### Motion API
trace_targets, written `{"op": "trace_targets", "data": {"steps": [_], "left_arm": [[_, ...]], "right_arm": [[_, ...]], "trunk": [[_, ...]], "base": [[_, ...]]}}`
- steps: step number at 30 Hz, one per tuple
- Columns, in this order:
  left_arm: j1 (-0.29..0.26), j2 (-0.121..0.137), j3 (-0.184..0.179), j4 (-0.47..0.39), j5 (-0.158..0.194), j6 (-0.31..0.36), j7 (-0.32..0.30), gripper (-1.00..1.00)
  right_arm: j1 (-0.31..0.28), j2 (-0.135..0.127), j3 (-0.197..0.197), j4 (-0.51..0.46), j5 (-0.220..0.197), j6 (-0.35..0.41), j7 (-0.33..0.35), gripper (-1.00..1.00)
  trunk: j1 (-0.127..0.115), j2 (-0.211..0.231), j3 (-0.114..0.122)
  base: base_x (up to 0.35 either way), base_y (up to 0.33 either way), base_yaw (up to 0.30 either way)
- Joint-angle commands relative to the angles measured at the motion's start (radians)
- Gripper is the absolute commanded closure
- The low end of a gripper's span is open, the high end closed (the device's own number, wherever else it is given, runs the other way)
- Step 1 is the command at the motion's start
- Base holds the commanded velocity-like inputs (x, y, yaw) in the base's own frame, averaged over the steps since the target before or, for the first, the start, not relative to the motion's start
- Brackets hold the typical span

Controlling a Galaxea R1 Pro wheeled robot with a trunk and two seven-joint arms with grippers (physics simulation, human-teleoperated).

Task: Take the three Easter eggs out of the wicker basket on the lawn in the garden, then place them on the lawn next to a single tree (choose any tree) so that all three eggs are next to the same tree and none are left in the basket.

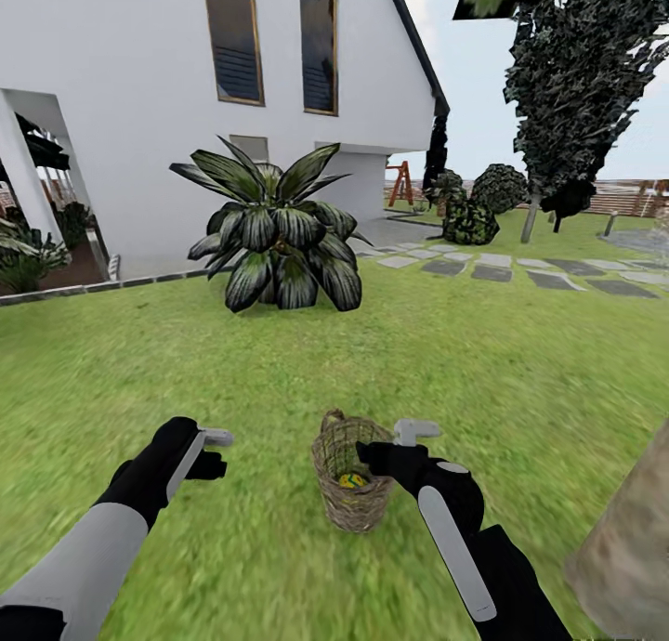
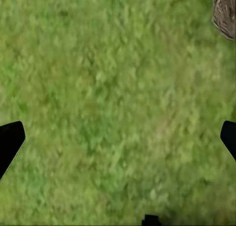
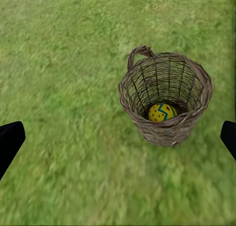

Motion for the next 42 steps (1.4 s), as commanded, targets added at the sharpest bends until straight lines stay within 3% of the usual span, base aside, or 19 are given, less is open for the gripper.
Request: {"op": "trace_targets", "data": {"steps": [1,22,42], "left_arm": [[0.000,0.002,-0.005,-0.001,0.011,0.003,0.010,-1.00],[-0.001,0.001,-0.005,0.004,0.011,0.003,0.011,-1.00],[0.000,0.000,-0.006,0.005,0.012,0.003,0.011,-1.00]], "right_arm": [[-0.001,0.000,0.001,-0.001,-0.010,0.002,-0.010,-1.00],[-0.001,0.000,0.001,-0.001,-0.011,0.002,-0.010,-1.00],[-0.002,0.000,0.001,-0.001,-0.011,0.002,-0.010,-1.00]], "trunk": [[0.000,-0.001,-0.001],[0.000,-0.001,-0.001],[0.000,-0.001,-0.001]], "base": [[0.179,0.287,-0.286],[0.155,0.281,-0.289],[0.116,0.094,-0.290]]}}
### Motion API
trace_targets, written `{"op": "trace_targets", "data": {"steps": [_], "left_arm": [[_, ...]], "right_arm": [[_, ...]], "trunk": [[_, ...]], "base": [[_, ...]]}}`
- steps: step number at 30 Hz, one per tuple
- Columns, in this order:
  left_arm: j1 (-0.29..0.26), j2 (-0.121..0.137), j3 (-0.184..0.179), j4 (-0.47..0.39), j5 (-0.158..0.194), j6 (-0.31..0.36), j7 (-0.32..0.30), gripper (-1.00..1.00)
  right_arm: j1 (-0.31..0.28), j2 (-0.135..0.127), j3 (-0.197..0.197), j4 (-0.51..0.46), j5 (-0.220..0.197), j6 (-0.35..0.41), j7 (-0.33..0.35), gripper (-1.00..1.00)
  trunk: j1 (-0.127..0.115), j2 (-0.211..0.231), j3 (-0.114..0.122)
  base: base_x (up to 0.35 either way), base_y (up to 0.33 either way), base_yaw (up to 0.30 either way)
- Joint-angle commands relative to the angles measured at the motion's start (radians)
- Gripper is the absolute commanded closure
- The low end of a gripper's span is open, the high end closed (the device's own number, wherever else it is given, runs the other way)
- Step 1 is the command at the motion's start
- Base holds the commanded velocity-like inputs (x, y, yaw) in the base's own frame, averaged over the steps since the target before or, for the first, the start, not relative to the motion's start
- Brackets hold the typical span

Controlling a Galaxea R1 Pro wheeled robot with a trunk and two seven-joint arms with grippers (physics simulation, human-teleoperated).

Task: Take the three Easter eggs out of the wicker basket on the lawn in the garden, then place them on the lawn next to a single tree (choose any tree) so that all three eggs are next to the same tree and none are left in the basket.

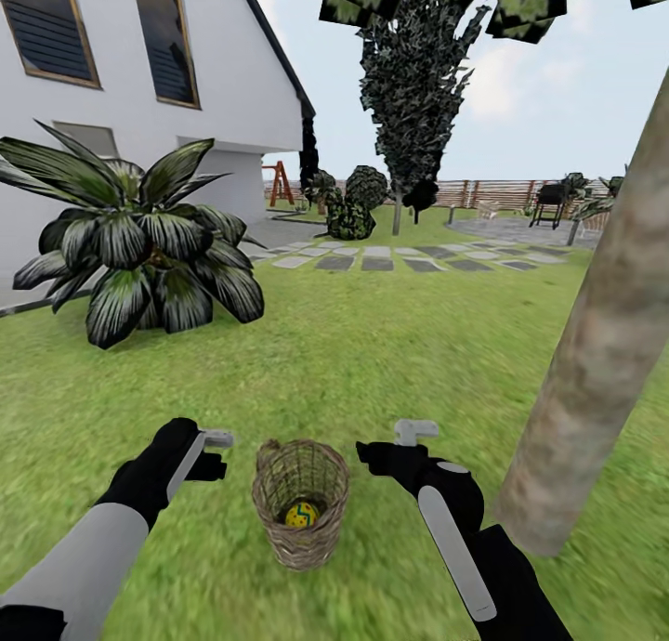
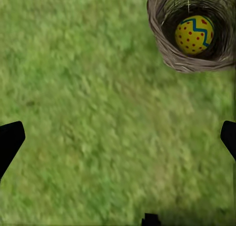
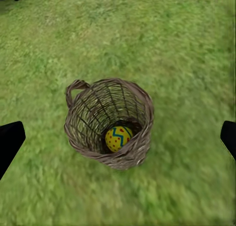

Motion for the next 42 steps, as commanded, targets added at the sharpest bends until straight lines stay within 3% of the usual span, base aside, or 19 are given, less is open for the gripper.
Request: {"op": "trace_targets", "data": {"steps": [1,21,42], "left_arm": [[0.000,0.002,-0.005,-0.001,0.011,0.004,0.010,-1.00],[0.000,0.002,-0.005,-0.001,0.009,0.004,0.010,-1.00],[-0.001,0.002,-0.004,-0.001,0.010,0.004,0.009,-1.00]], "right_arm": [[-0.001,0.000,0.001,-0.001,-0.010,0.002,-0.010,-1.00],[-0.001,0.000,0.001,-0.001,-0.010,0.001,-0.010,-1.00],[-0.001,0.000,0.002,-0.001,-0.009,0.001,-0.010,-1.00]], "trunk": [[0.000,-0.001,-0.001],[0.000,-0.001,-0.001],[0.000,-0.001,0.003]], "base": [[0.034,0.005,-0.290],[0.078,0.018,-0.290],[0.222,0.236,-0.241]]}}
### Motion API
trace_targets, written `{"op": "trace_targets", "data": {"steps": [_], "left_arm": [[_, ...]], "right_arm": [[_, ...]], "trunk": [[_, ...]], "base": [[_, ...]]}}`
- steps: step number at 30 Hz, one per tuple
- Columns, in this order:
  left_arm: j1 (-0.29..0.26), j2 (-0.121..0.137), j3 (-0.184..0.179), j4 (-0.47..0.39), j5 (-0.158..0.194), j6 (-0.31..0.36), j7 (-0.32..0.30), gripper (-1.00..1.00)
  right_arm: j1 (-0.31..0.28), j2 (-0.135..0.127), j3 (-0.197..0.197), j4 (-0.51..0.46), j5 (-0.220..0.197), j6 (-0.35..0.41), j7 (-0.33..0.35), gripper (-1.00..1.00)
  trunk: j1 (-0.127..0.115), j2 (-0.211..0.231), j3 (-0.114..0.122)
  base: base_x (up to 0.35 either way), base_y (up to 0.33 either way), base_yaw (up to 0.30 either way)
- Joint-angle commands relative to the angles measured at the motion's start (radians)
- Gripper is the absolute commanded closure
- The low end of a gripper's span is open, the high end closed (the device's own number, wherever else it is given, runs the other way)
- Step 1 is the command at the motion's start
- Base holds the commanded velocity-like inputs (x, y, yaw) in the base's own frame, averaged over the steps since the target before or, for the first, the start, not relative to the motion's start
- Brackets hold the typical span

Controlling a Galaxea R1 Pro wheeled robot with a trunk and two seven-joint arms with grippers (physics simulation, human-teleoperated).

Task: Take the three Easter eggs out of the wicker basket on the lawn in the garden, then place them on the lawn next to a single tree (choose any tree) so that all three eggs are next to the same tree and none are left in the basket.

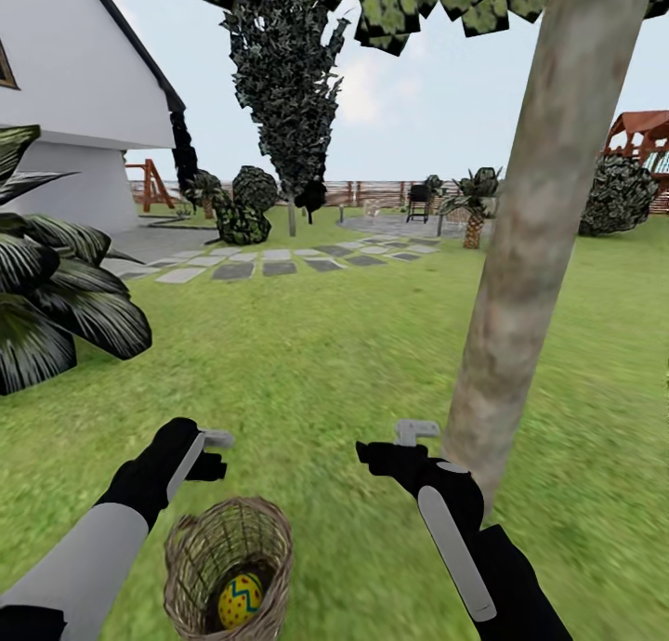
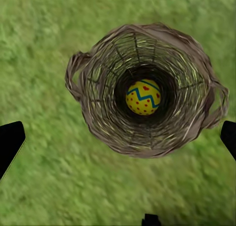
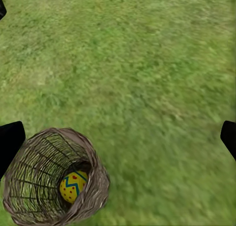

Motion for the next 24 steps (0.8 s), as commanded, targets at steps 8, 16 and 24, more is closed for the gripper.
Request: {"op": "trace_targets", "data": {"steps": [8,16,24], "left_arm": [[-0.001,0.002,-0.006,-0.001,0.011,0.003,0.010,-1.00],[-0.001,0.002,-0.006,-0.001,0.011,0.003,0.009,-1.00],[0.000,0.000,-0.005,-0.001,0.010,0.003,0.010,-1.00]], "right_arm": [[-0.001,0.000,0.001,-0.001,-0.011,0.003,-0.010,-1.00],[-0.001,0.000,0.001,-0.001,-0.011,0.002,-0.010,-1.00],[-0.001,0.000,0.001,-0.001,-0.010,0.002,-0.010,-1.00]], "trunk": [[0.000,-0.001,0.004],[0.000,-0.001,0.011],[0.000,-0.001,0.015]], "base": [[0.152,0.176,-0.205],[0.024,0.027,-0.257],[0.075,0.063,-0.153]]}}
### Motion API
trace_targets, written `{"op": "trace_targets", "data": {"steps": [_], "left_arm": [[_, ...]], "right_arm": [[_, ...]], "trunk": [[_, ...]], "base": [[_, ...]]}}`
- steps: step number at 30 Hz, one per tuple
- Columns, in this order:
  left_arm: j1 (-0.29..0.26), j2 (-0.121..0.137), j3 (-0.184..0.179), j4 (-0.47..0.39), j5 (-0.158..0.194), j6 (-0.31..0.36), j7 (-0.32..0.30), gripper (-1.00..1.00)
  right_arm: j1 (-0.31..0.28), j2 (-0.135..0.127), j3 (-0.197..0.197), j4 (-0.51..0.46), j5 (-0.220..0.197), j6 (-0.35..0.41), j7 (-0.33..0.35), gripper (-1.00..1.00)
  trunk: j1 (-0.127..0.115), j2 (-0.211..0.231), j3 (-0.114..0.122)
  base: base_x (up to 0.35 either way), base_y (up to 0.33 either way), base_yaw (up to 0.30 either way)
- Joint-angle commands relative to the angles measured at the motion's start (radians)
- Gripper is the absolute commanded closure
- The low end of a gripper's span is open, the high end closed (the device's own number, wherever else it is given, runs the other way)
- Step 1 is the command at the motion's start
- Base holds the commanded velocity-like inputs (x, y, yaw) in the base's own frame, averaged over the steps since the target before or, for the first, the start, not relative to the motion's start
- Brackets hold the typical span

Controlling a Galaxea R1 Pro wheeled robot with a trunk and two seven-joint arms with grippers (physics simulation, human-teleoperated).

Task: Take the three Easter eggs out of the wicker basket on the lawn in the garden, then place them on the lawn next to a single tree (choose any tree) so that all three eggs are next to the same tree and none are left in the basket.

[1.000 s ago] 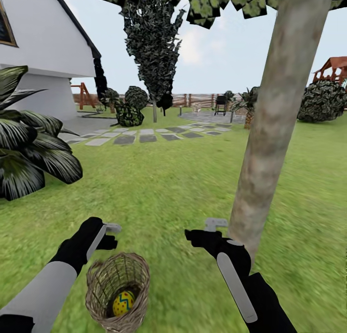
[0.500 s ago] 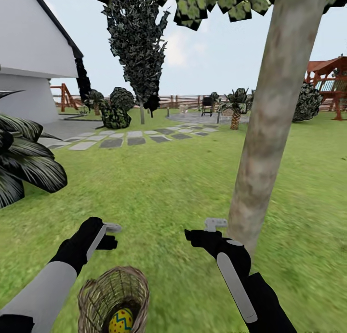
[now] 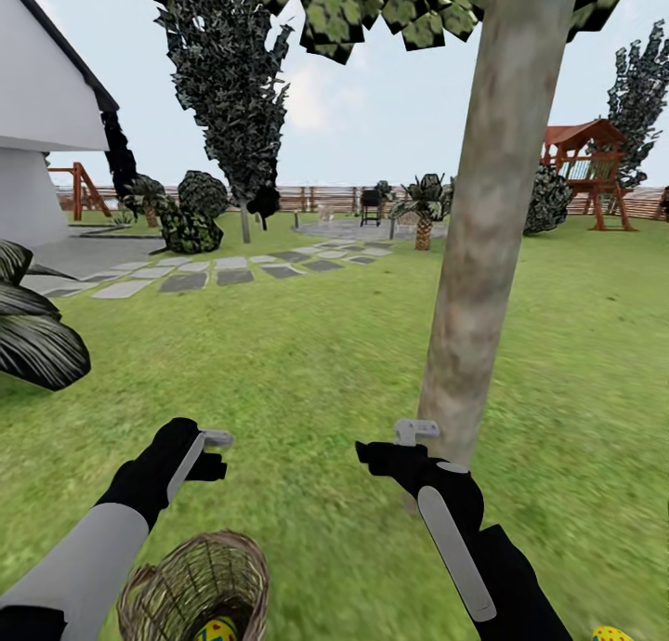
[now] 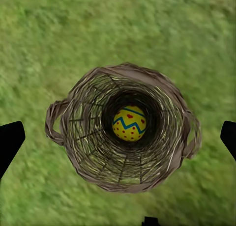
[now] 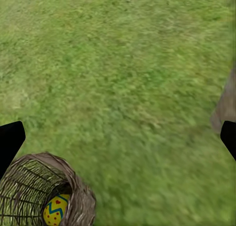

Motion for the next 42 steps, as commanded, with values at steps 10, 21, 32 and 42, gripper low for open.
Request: {"op": "trace_targets", "data": {"steps": [10,21,32,42], "left_arm": [[-0.001,0.001,-0.006,-0.001,0.010,0.003,0.011,-1.00],[-0.001,0.001,-0.005,-0.001,0.010,0.003,0.011,-1.00],[-0.001,0.001,-0.005,-0.001,0.010,0.003,0.008,-1.00],[-0.001,0.001,-0.004,0.000,0.010,0.003,0.005,-1.00]], "right_arm": [[-0.001,0.000,0.001,-0.002,-0.010,0.003,-0.010,-1.00],[-0.001,0.000,0.001,-0.002,-0.011,0.003,-0.009,-1.00],[-0.001,0.000,0.001,-0.002,-0.011,0.003,-0.009,-1.00],[-0.001,0.000,0.002,-0.010,-0.011,0.003,-0.009,-1.00]], "trunk": [[0.000,-0.001,-0.001],[0.000,-0.001,-0.001],[0.000,-0.001,-0.001],[0.031,-0.057,-0.026]], "base": [[0.034,0.032,-0.016],[0.078,0.134,-0.001],[0.014,0.019,0.000],[0.000,0.000,0.000]]}}
